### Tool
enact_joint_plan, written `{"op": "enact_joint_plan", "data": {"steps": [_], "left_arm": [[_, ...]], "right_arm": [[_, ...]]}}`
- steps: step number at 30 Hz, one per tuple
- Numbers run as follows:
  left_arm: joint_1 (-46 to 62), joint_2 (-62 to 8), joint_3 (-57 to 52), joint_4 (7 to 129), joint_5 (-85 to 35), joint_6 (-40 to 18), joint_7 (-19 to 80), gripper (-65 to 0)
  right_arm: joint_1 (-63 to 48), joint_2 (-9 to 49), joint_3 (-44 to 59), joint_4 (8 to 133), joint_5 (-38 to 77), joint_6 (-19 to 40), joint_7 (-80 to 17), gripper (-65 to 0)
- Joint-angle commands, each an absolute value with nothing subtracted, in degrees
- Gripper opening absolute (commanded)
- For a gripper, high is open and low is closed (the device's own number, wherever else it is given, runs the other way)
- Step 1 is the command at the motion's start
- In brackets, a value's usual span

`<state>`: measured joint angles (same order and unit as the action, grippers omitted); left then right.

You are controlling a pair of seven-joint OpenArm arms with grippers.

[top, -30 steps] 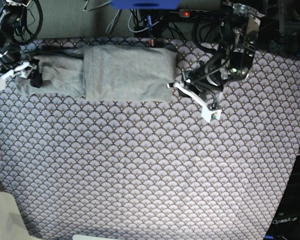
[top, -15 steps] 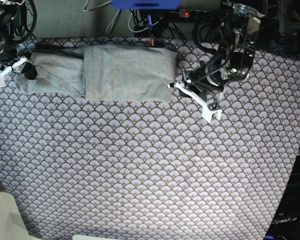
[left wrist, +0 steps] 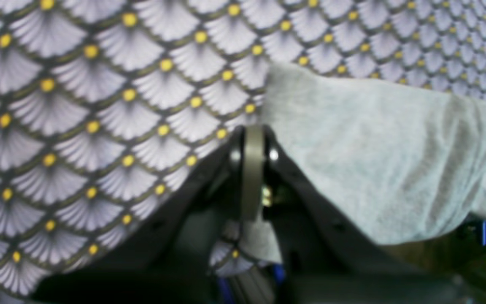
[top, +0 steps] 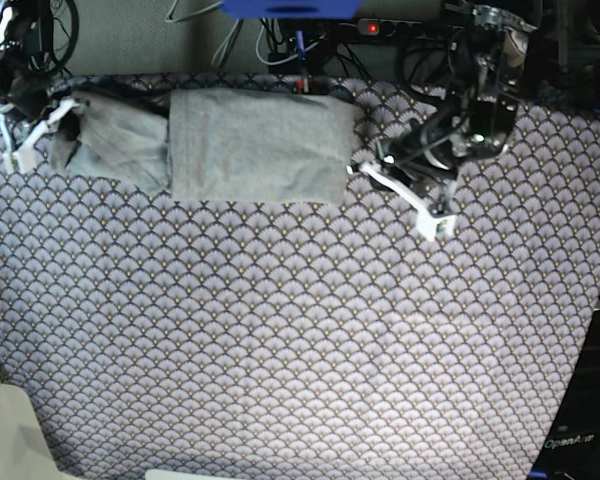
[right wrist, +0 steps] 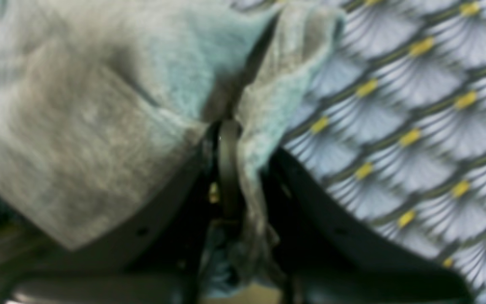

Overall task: Fold the T-shirt properly
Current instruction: 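Fold the strip end with the right gripper toward the left gripper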

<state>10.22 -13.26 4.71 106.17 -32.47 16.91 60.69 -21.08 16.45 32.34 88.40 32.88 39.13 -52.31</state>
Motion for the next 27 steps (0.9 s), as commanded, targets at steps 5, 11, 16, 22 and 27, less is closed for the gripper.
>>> {"op": "enact_joint_plan", "data": {"steps": [5,11,16,22,27], "left_arm": [[10.95,-13.49,-2.68,107.74,-32.66,16.57,63.69,-65.0],[11.91,-13.58,-7.25,107.74,-32.66,16.48,67.56,-65.0],[13.93,-14.37,-7.96,107.82,-32.40,16.48,67.82,-65.0],[16.22,-16.31,-8.13,109.67,-32.57,16.48,67.38,-65.0],[17.19,-17.63,-8.13,110.81,-32.66,16.48,67.38,-65.0]], "right_arm": [[-25.45,16.31,28.44,100.88,33.01,40.00,-53.58,-65.0],[-26.24,15.25,24.48,109.76,33.01,40.00,-53.67,-65.0],[-24.48,15.34,20.44,110.64,33.01,40.00,-53.67,-65.0],[-22.46,17.27,16.75,111.25,32.92,40.00,-53.93,-65.0],[-22.20,17.63,13.49,113.01,33.10,40.00,-55.25,-65.0]]}}
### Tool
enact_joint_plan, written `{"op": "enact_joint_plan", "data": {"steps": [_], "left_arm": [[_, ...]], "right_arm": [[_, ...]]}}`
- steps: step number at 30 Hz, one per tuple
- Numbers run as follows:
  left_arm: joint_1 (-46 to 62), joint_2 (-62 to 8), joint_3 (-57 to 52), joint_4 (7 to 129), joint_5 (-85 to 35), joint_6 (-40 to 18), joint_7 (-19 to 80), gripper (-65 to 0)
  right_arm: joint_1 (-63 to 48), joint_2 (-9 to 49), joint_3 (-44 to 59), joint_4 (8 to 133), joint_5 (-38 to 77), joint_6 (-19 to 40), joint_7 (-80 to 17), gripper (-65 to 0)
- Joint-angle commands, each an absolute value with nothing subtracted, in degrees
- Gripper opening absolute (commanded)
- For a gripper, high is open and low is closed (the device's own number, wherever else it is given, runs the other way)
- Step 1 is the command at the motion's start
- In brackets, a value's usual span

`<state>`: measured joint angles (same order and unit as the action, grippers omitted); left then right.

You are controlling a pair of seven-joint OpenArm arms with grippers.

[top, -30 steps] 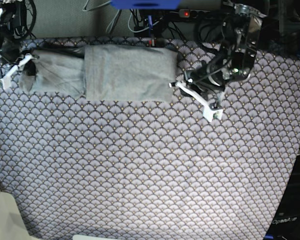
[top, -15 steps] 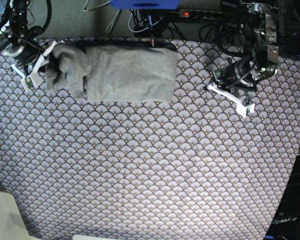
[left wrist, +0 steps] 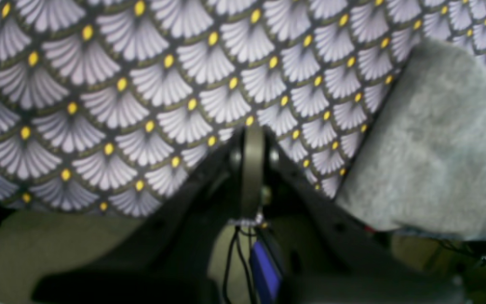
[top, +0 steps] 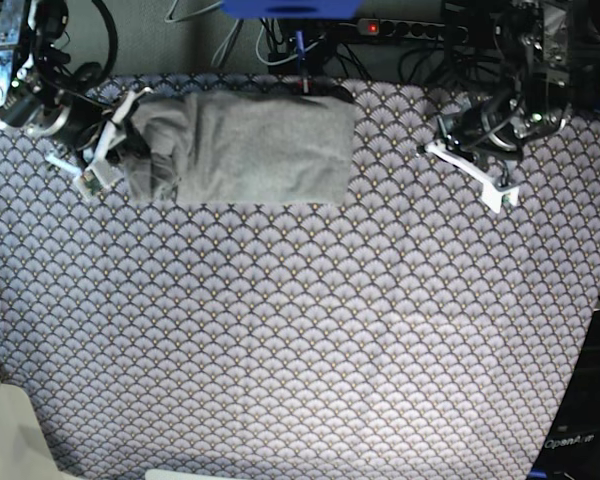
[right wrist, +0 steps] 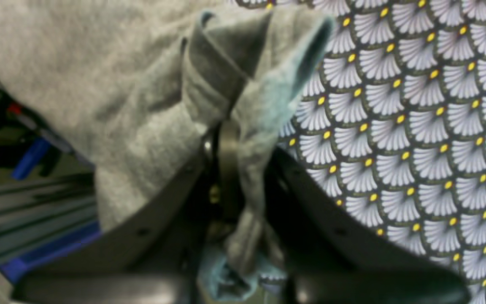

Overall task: Fold the T-shirt properly
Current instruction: 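Fold the strip end with the right gripper toward the left gripper, then press the right gripper onto the folded stack and flatten it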

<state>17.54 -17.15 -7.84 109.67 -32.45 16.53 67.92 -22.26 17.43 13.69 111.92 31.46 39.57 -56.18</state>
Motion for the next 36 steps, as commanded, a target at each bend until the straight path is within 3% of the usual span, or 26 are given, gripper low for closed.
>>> {"op": "enact_joint_plan", "data": {"steps": [1,21,30,36], "left_arm": [[17.19,-17.63,-8.13,110.81,-32.48,16.48,67.38,-65.0],[20.44,-17.71,-21.14,110.99,-32.66,16.31,68.00,-65.0],[21.58,-17.19,-27.38,110.46,-32.04,6.46,68.00,-65.0],[21.58,-17.19,-27.56,110.29,-32.04,5.93,68.00,-65.0]], "right_arm": [[-22.20,17.45,11.82,113.19,33.10,40.00,-55.25,-65.0],[-14.46,16.13,-8.92,113.19,33.01,40.00,-54.37,-65.0],[-10.59,14.81,-15.08,113.01,33.01,40.00,-54.46,-65.0],[-7.78,14.55,-20.79,112.84,33.01,40.00,-54.46,-65.0]]}}
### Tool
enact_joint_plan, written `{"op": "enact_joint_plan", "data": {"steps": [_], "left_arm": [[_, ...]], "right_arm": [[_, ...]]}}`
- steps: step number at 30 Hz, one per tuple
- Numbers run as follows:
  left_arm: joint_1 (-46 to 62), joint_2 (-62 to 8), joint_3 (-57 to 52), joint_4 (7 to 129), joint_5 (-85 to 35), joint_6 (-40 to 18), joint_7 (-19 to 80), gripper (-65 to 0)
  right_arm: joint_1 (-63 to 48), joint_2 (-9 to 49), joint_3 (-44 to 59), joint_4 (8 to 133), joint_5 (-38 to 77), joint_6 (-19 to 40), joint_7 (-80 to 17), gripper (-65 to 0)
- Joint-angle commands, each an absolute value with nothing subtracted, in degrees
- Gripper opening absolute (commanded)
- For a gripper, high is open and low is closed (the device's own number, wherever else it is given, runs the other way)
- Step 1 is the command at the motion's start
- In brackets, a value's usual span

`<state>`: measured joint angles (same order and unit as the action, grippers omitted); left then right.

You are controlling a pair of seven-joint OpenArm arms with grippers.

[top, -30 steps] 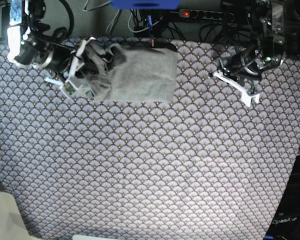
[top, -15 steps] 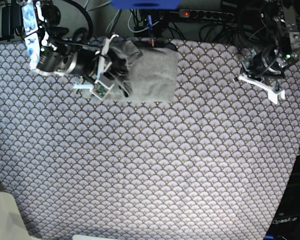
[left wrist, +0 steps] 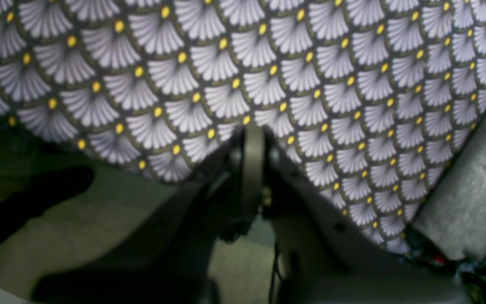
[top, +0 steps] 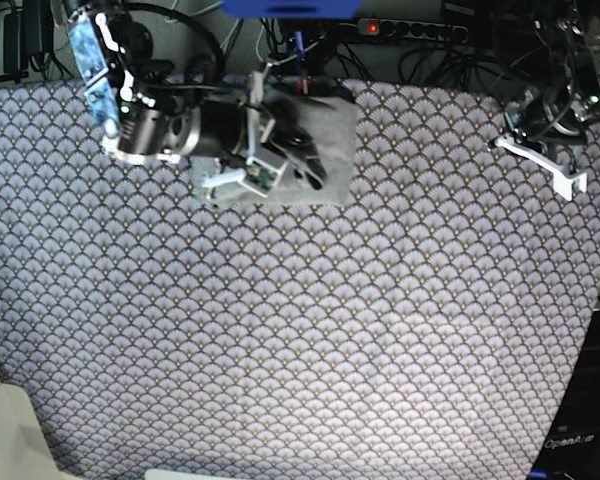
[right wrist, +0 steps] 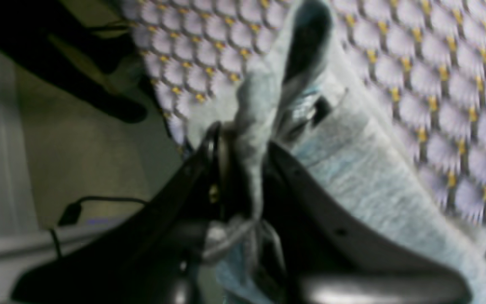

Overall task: Fold the T-shirt properly
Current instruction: 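Press the right gripper onto the folded stack and flatten it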

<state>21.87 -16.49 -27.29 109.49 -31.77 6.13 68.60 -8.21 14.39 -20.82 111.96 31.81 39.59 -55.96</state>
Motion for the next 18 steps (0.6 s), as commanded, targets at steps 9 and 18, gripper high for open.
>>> {"op": "enact_joint_plan", "data": {"steps": [9,18], "left_arm": [[21.41,-17.19,-27.38,110.29,-31.96,5.93,68.00,-65.0],[21.49,-17.19,-27.56,110.20,-31.96,5.93,67.91,-65.0]], "right_arm": [[-3.38,12.88,-24.22,112.66,32.92,40.00,-54.55,-65.0],[-3.03,12.97,-24.22,111.43,32.92,40.00,-54.55,-65.0]]}}
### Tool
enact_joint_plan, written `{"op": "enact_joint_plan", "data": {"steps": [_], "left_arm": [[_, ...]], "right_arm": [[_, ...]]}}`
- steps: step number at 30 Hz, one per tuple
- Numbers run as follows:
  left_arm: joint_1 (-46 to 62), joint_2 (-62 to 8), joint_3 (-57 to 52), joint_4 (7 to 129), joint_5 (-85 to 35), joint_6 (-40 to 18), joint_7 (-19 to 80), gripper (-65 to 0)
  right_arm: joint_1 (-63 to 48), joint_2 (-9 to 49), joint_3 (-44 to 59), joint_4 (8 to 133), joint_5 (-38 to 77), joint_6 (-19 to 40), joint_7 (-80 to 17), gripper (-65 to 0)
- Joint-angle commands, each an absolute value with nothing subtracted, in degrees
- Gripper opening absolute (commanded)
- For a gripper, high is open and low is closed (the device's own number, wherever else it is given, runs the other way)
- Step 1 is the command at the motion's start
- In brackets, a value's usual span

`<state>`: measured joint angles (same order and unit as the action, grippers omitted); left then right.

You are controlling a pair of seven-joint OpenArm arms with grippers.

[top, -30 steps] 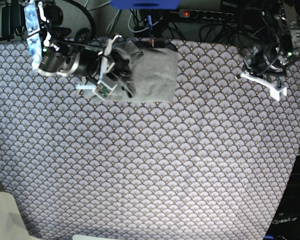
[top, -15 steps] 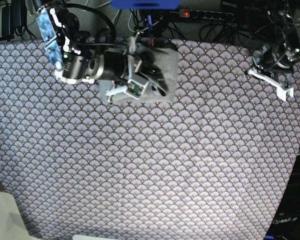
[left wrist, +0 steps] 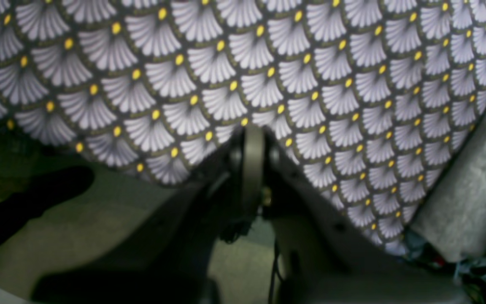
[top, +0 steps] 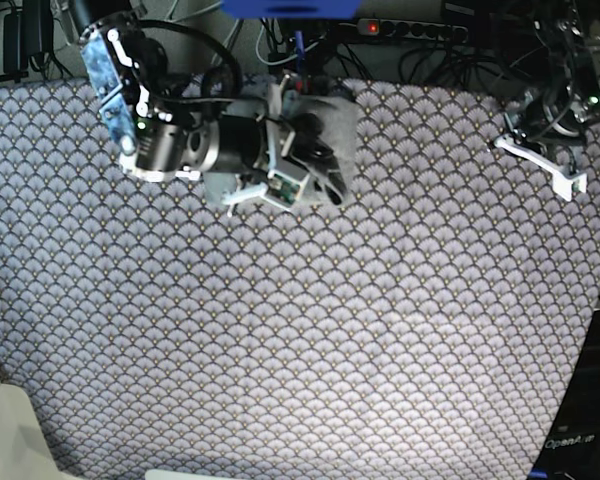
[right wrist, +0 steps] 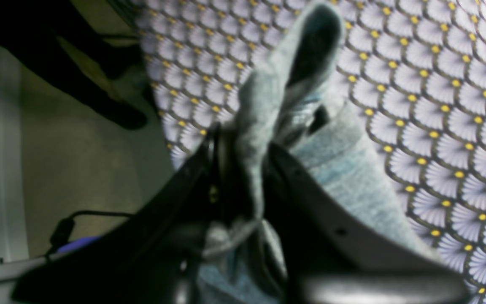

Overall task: Fold the T-shirt properly
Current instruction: 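Press the right gripper onto the folded stack and flatten it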

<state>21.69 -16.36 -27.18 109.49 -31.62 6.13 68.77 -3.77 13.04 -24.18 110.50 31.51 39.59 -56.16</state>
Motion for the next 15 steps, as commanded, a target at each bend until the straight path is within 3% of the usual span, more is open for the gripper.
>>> {"op": "enact_joint_plan", "data": {"steps": [1,3,5,11,15], "left_arm": [[21.49,-17.10,-27.56,110.20,-31.96,5.93,67.91,-65.0],[21.49,-17.10,-27.56,110.20,-31.96,5.93,67.91,-65.0],[21.49,-17.10,-27.47,110.20,-31.96,5.93,67.91,-65.0],[21.49,-17.10,-27.21,110.20,-31.96,5.93,67.91,-65.0],[21.58,-17.10,-27.21,110.20,-31.96,5.93,67.91,-65.0]], "right_arm": [[-3.03,12.97,-24.40,111.43,32.92,40.00,-54.55,-65.0],[-3.03,12.97,-24.48,111.43,32.92,40.00,-54.55,-64.1],[-3.03,12.97,-24.48,111.34,33.01,40.00,-54.55,-57.6],[-3.03,11.74,-24.40,111.34,33.27,40.00,-54.55,-27.7],[-1.98,8.75,-24.40,111.43,33.19,40.00,-54.55,-24.8]]}}
